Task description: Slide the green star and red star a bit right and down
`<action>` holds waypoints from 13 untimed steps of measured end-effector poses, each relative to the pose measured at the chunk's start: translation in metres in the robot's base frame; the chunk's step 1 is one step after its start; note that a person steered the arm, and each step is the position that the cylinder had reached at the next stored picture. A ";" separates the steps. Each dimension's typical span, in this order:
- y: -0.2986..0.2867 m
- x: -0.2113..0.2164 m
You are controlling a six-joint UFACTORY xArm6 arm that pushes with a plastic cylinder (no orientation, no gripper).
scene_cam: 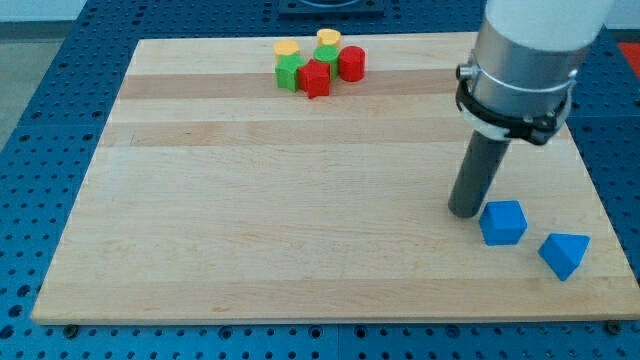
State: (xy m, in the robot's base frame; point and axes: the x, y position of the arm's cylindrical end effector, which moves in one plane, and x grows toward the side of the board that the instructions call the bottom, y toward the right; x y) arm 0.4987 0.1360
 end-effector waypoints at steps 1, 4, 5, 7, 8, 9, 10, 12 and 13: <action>-0.062 -0.014; -0.290 -0.081; -0.337 -0.128; -0.336 -0.211; -0.310 -0.234; -0.276 -0.237; -0.246 -0.235; -0.193 -0.223; -0.164 -0.206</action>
State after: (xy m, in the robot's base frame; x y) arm 0.2924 -0.0281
